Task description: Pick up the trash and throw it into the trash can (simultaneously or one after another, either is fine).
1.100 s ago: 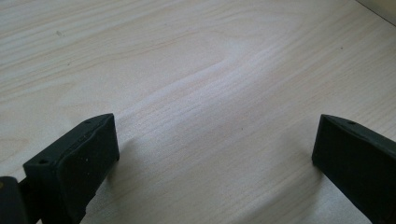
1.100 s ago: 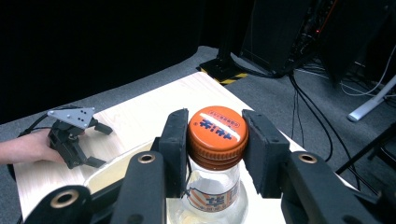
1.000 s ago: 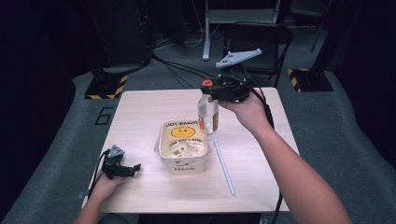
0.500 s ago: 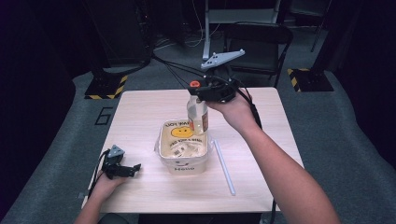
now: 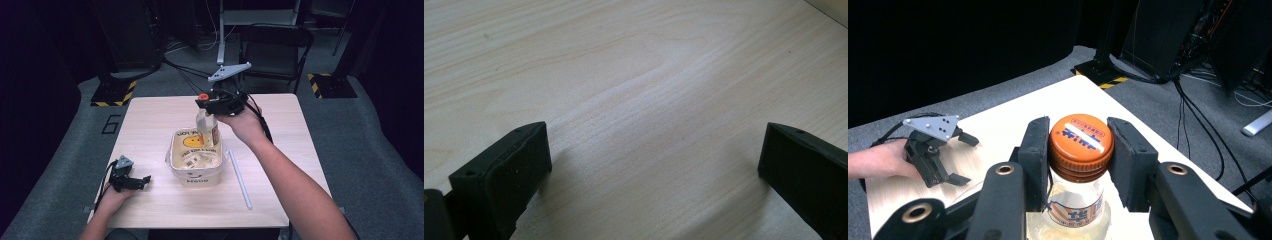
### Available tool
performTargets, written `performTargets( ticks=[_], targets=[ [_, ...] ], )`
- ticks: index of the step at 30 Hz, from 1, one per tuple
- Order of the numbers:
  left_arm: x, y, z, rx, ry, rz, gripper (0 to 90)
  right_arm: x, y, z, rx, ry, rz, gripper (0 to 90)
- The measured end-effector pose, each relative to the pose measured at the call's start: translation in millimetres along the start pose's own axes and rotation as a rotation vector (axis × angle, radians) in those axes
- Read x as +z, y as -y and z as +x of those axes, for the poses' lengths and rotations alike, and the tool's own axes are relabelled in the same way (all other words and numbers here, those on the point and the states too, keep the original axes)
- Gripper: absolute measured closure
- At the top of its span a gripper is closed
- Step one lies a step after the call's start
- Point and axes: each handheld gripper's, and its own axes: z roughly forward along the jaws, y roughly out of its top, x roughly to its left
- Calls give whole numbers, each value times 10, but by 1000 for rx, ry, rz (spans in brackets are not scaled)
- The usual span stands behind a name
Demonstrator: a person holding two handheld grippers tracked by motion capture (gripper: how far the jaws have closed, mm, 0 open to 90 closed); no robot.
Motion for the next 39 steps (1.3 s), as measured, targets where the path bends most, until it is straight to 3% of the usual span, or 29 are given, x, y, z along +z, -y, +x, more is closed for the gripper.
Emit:
performTargets(
  ticks=[28,39],
  targets=[
    [1,0,-3,-4,3,0,4,429,400,5,-2,25,76,621],
    [0,0,-1,-1,1,1,4,535,590,-23,0,46,78,621]
  ],
)
